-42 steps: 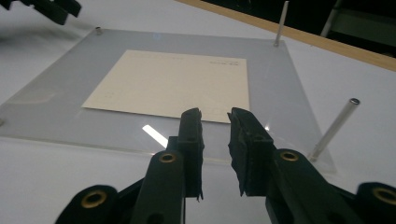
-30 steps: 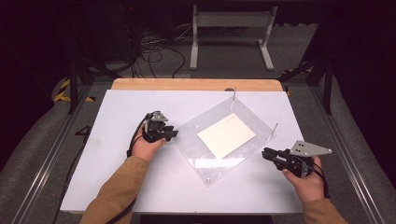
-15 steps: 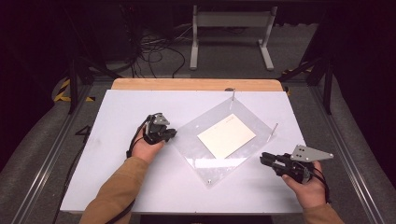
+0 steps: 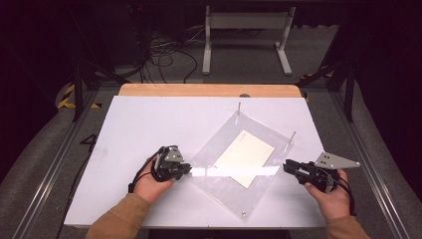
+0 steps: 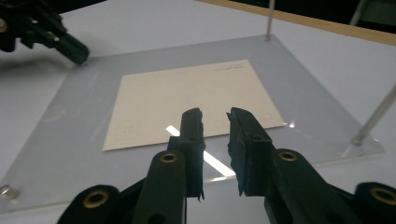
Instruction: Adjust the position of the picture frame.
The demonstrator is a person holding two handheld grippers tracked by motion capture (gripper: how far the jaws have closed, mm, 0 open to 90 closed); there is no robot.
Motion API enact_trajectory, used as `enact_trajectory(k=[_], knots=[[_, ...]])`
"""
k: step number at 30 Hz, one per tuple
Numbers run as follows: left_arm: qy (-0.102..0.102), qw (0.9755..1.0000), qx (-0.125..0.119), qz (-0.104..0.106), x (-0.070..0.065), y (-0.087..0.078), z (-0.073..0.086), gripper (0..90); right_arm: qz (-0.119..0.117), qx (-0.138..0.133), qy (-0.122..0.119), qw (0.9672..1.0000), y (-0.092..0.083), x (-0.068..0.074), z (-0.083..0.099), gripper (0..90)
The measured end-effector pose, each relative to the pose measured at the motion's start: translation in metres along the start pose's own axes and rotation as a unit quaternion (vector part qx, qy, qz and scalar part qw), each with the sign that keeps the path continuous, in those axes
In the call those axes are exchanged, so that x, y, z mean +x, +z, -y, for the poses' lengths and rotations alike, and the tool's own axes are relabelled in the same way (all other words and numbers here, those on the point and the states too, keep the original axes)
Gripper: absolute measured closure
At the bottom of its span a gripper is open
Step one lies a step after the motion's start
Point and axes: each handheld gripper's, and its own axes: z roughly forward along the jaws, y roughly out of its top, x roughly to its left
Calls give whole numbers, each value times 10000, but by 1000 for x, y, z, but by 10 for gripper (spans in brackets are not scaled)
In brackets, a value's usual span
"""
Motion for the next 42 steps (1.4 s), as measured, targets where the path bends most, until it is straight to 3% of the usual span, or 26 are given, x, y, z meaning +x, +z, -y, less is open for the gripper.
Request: enact_trajectory(k=[4, 7, 8, 9, 16, 21, 24, 27, 31, 37, 42], knots=[[40, 10000, -11, 45, -3, -1, 2, 838, 553, -34, 162, 9983, 2, -19, 0, 702], [14, 10000, -38, 49, -4, -1, 2, 838, 833, -19, 278, 9961, 12, -40, -2, 704], [14, 10000, -38, 49, -4, -1, 2, 838, 833, -19, 278, 9961, 12, -40, -2, 704], [9, 10000, -30, 88, -5, -1, 3, 837, 1002, 87, 290, 9945, 23, -53, -4, 707], [94, 9997, 44, 241, -17, -4, 3, 837, 1335, 326, 393, 9897, 48, -76, -7, 710], [41, 9995, -29, 309, -16, -4, 6, 836, 1415, 334, 419, 9885, 56, -82, -9, 723], [63, 9996, -31, 288, -17, -4, 6, 836, 1469, 371, 312, 9880, 60, -84, -11, 832], [62, 9995, -12, 296, -17, -5, 6, 836, 1515, 426, 275, 9872, 62, -85, -14, 849], [136, 9994, 37, 322, -20, -6, 7, 836, 1526, 479, -42, 9871, 68, -84, -26, 850], [18, 9991, 108, 400, -25, -11, 11, 834, 1430, 440, -443, 9878, 95, -87, -64, 849], [151, 9987, 222, 442, -36, -18, 16, 835, 1274, 396, -668, 9888, 131, -84, -85, 849]])
